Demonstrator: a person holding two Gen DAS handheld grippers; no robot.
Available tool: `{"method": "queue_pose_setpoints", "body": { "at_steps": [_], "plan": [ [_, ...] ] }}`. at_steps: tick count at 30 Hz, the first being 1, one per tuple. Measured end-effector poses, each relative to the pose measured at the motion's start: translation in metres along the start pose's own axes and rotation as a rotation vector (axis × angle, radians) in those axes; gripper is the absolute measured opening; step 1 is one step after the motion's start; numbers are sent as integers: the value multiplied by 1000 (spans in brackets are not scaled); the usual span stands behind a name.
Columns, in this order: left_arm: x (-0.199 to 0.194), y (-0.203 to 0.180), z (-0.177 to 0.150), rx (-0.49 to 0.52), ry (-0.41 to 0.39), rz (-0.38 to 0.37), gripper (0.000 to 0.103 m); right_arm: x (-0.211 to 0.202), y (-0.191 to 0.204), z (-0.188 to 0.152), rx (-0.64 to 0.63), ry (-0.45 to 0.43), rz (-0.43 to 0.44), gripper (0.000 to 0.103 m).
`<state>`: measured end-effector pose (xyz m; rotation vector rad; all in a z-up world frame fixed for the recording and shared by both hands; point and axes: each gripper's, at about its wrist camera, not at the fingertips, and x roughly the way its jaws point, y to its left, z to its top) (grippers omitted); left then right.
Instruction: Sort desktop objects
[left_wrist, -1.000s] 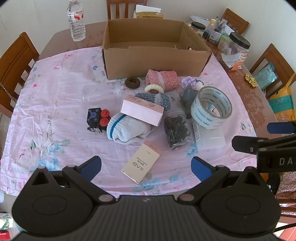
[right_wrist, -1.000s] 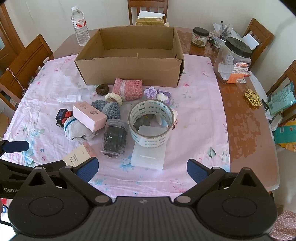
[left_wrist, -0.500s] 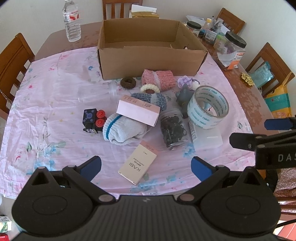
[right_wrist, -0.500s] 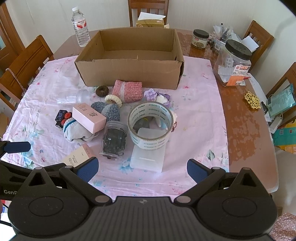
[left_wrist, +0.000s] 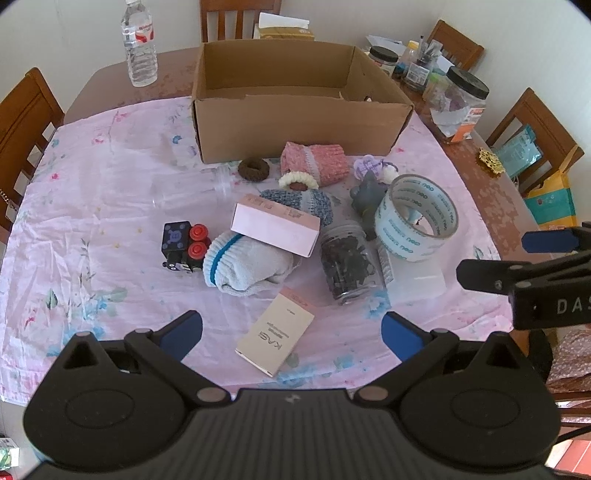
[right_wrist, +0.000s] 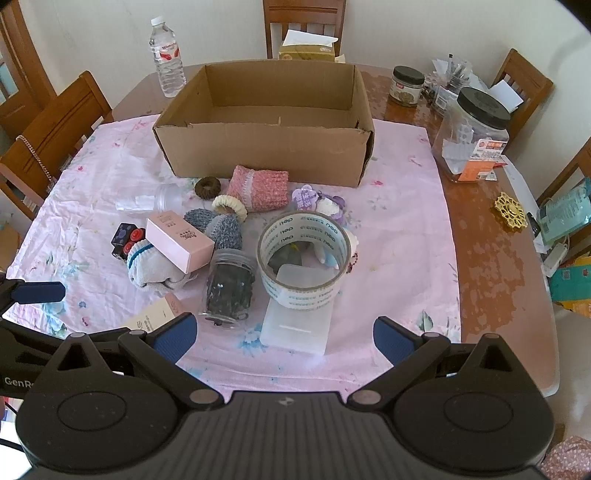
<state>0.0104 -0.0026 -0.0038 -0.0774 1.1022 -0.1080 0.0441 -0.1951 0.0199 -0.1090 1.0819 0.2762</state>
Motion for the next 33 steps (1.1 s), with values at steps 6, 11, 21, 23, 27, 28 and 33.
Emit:
{"method": "queue_pose_setpoints", "body": {
  "at_steps": [6, 11, 21, 23, 27, 28, 33],
  "plan": [
    [10, 7, -5, 14, -33, 2, 102, 10, -5, -1, -3, 0, -3, 103],
    [23, 10, -11, 63, -52, 2, 102, 24, -11, -7, -24, -8, -11, 103],
    [54, 2, -25, 215, -49, -13, 102, 37, -22, -16, -37, -4, -2, 103],
    [62, 3, -29, 223, -43, -44, 102, 38, -23, -16, -39, -4, 1, 103],
    [70, 6, -35, 251, -61, -74, 97, 36, -23, -17, -51, -17, 7, 103],
    [71, 7, -36, 264, -78, -68, 95, 35, -23, -17, -54, -22, 8, 103],
    [78, 10, -36, 304, -62, -62, 59, 32, -27, -17, -62, -37, 19, 103]
  ]
}}
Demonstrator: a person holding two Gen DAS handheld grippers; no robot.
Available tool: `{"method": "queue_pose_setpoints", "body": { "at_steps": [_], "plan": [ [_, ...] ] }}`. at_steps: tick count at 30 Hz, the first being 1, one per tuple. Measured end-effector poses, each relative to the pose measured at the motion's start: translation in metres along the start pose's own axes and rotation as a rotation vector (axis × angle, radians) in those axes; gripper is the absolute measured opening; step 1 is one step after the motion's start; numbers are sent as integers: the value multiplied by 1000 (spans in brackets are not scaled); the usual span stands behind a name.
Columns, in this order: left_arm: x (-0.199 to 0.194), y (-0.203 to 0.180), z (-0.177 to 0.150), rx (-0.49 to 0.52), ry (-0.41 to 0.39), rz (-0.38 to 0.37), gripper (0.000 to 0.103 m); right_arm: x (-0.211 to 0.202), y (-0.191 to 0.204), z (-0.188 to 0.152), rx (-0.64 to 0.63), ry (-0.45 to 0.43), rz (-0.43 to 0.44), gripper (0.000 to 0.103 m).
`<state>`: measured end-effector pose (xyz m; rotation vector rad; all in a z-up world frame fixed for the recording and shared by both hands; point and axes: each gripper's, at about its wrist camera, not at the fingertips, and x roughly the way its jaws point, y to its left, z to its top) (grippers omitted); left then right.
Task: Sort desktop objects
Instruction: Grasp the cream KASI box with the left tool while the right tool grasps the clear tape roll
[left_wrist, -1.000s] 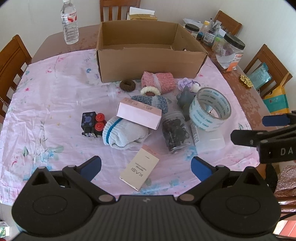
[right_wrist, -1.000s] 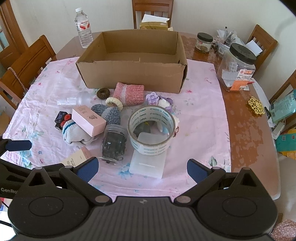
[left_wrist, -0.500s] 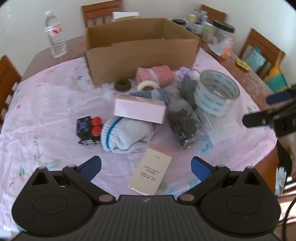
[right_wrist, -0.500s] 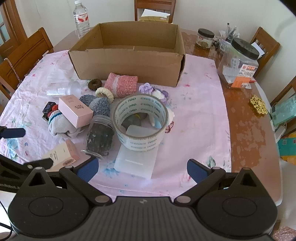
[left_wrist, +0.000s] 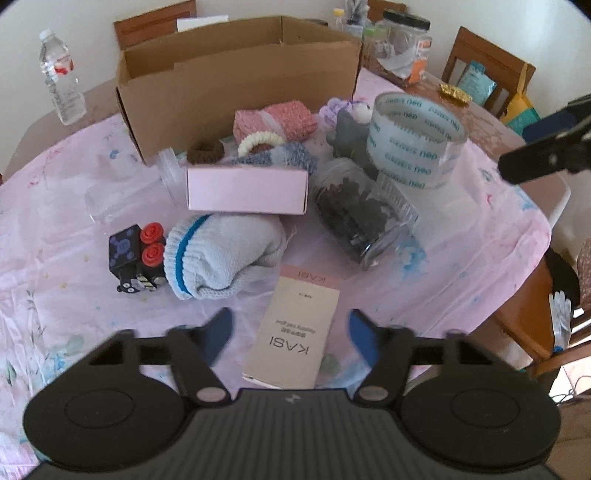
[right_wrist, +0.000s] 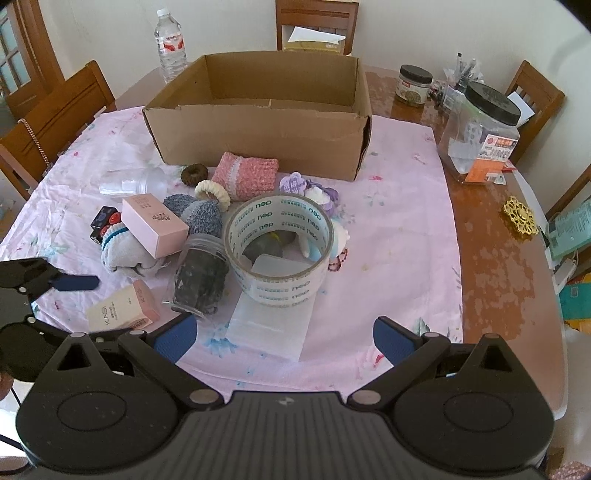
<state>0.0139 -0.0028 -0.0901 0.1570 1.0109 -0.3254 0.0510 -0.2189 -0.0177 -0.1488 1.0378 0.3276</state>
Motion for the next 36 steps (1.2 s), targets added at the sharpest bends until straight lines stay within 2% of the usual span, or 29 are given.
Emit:
{"method": "queue_pose_setpoints", "body": {
  "at_steps": [3, 6, 13, 19, 27, 36],
  "plan": [
    [4, 4, -1, -4, 8, -20, 57, -1, -2, 0, -4, -4, 1, 103],
    [7, 5, -1, -5, 18, -41, 47, -1, -4, 1, -9, -10, 5, 103],
    [11, 4, -2, 3, 33, -49, 43, 1, -7, 7, -36, -27, 20, 103],
    [5, 6, 3, -21, 23, -47, 42, 9, -5, 12, -93, -74, 70, 103],
    [-14, 8, 9, -36, 2, -38, 42, 37, -5, 23, -124, -76, 89, 102],
    [-38, 7, 23, -64, -51, -2, 42, 58, 0, 34, -203, -64, 89, 92]
  ]
}}
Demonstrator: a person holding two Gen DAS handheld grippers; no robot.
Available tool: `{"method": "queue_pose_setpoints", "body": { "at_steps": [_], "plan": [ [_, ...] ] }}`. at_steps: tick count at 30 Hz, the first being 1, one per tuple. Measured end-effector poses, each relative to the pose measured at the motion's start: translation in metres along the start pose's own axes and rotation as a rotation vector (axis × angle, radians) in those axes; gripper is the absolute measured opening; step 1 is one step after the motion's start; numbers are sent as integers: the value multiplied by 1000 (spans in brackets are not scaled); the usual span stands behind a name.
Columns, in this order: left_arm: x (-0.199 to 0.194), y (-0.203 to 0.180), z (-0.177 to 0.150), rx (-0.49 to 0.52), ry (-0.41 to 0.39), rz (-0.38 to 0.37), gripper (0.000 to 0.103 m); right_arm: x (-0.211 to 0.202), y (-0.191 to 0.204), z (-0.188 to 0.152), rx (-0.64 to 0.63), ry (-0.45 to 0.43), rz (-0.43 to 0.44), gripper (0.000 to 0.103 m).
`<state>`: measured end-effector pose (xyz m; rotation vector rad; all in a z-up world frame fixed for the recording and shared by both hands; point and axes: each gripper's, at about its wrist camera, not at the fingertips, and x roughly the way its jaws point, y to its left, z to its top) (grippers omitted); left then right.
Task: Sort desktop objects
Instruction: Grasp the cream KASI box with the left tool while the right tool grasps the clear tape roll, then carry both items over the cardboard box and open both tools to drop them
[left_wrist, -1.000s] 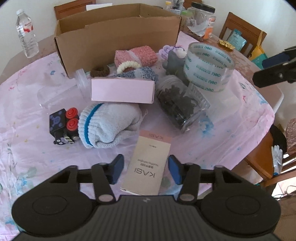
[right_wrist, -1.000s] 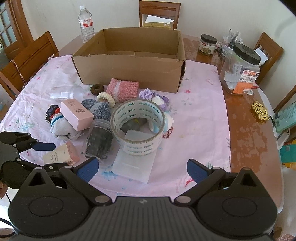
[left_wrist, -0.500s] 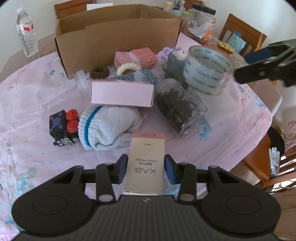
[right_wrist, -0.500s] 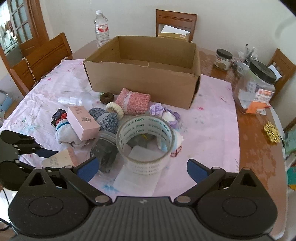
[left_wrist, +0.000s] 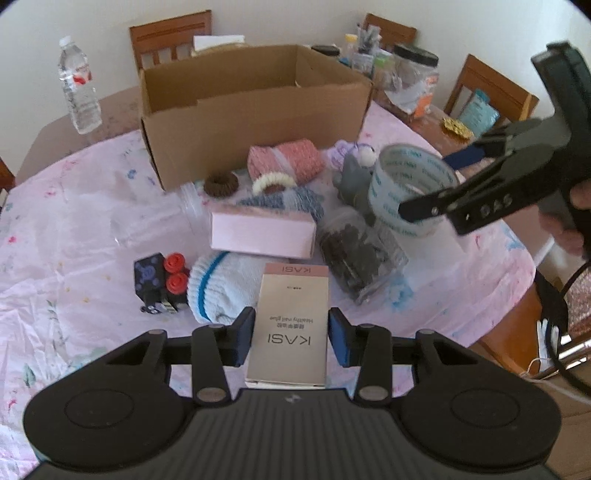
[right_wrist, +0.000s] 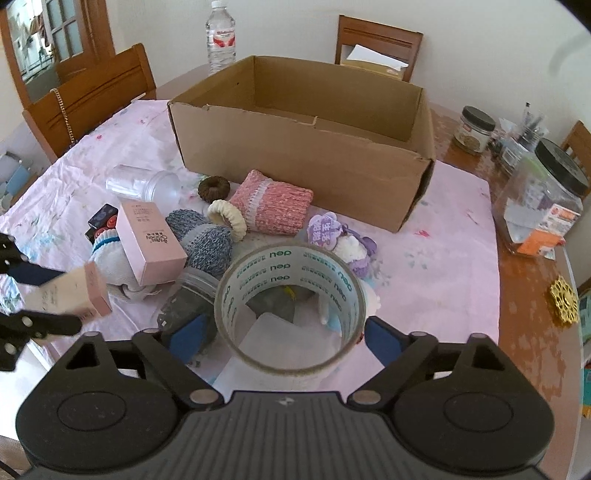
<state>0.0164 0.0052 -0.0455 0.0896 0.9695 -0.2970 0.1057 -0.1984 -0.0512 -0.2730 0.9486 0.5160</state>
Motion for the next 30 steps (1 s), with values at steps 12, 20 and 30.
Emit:
{"method": "queue_pose_setpoints", "body": {
  "at_steps": [12, 20, 30],
  "plan": [
    [-14, -3, 28, -8, -69, 25, 42, -4, -8, 4, -61, 15, 34, 87],
    [-11, 8, 54, 91, -106, -19, 42, -23, -10, 15, -28, -17, -3, 87],
    [-7, 32, 87, 187, -137, -92, 42, -33, -6, 32, 58, -27, -65, 87]
  ]
}}
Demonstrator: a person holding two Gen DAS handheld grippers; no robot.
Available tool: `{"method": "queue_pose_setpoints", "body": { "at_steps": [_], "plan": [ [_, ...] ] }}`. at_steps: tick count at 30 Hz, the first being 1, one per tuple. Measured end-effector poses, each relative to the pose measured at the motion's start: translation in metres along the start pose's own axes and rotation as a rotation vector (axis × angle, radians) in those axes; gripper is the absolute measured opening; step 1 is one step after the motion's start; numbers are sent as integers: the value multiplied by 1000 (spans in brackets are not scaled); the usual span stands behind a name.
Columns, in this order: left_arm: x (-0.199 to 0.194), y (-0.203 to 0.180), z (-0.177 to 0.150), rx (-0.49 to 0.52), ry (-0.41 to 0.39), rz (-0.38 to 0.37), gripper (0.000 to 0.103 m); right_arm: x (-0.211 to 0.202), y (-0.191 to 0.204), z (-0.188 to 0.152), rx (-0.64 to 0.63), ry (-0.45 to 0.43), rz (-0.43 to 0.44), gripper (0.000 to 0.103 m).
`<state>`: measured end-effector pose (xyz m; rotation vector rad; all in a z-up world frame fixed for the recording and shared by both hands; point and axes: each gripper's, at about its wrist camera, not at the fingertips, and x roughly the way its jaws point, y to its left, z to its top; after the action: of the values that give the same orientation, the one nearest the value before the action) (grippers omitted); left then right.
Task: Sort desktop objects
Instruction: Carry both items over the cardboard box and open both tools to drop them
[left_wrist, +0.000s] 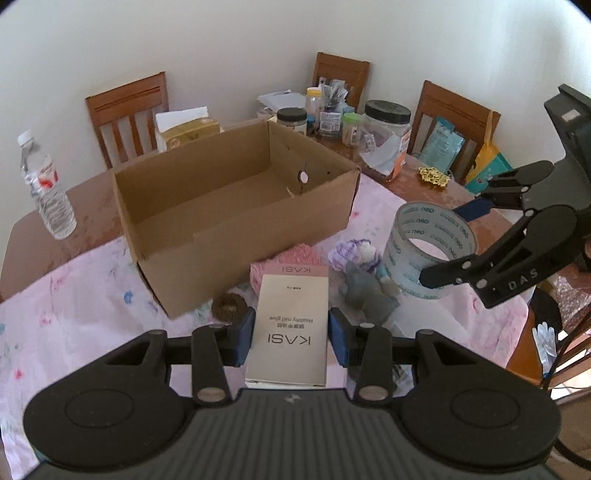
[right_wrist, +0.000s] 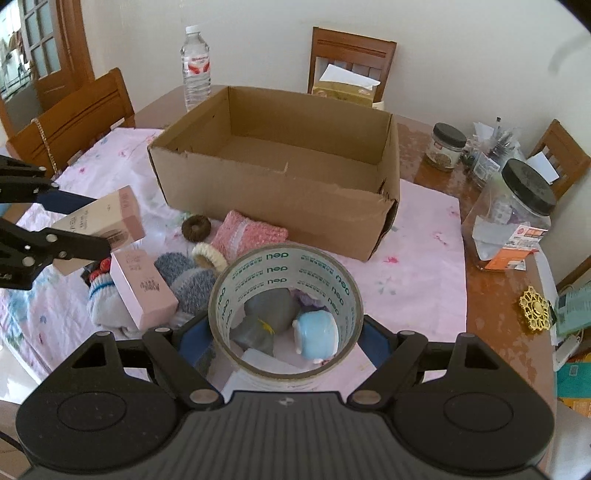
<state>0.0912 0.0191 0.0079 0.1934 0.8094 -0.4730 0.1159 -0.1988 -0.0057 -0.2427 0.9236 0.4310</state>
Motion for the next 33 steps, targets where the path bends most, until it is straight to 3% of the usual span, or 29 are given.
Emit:
{"method": "queue_pose_setpoints", "body": {
  "at_steps": [7, 21, 33],
  "plan": [
    [11, 22, 29, -20, -16, 15, 42, 1, -1, 23, -19, -18, 5, 87],
    [52, 64, 93, -77, -29, 114, 42, 25, -19, 93, -101, -81, 20, 87],
    [94, 85, 113, -99, 4, 149, 42, 64, -28, 140, -104, -71, 26, 87]
  ]
}}
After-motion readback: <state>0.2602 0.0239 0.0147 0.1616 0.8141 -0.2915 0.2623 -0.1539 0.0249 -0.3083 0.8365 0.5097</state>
